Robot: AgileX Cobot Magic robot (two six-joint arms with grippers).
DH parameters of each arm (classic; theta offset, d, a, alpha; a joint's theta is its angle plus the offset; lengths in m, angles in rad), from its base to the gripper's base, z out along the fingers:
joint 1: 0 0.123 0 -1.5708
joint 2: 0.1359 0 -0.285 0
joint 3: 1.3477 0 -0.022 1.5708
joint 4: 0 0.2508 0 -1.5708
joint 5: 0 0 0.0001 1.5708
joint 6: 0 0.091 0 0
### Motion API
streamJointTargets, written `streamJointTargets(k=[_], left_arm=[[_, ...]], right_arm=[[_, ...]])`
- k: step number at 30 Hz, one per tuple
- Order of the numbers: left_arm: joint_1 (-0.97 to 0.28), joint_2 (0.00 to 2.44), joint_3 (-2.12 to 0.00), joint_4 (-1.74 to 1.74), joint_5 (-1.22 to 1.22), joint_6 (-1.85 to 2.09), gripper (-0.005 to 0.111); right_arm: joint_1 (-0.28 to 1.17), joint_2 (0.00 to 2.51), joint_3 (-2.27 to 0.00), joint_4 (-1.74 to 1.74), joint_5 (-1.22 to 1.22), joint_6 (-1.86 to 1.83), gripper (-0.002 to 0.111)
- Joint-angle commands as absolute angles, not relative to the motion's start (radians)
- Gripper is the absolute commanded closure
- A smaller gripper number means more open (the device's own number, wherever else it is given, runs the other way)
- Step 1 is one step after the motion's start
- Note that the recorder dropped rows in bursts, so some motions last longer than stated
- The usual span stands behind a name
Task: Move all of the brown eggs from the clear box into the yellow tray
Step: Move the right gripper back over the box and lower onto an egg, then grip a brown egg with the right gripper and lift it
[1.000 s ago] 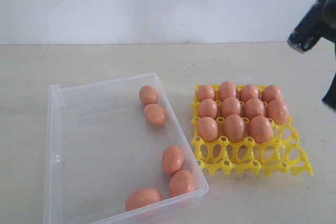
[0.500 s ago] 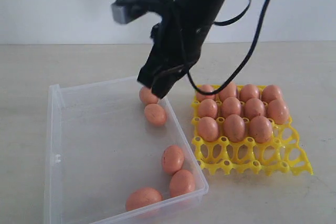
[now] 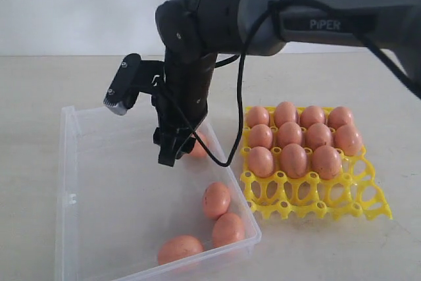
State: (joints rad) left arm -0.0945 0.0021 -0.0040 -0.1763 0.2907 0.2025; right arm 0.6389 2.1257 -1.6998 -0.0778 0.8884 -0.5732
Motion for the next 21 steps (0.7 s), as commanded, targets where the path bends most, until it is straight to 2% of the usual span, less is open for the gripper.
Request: streamJointTargets(k=[1, 11, 21], left_arm=[[-0.100, 0.000, 0.000, -0.175, 0.284, 0.203, 0.103], [-0.100, 0.000, 0.000, -0.175, 0.284, 0.203, 0.103], [-0.100, 0.000, 0.000, -0.175, 0.284, 0.203, 0.103]], right_arm=[[0.638, 2.165, -1.705, -0.250, 0.847, -0.428, 0.049], [0.638, 2.212, -1.705, -0.286, 0.742, -0.317, 0.049], [0.638, 2.254, -1.705, -0.314, 0.762, -0.187, 0.049]])
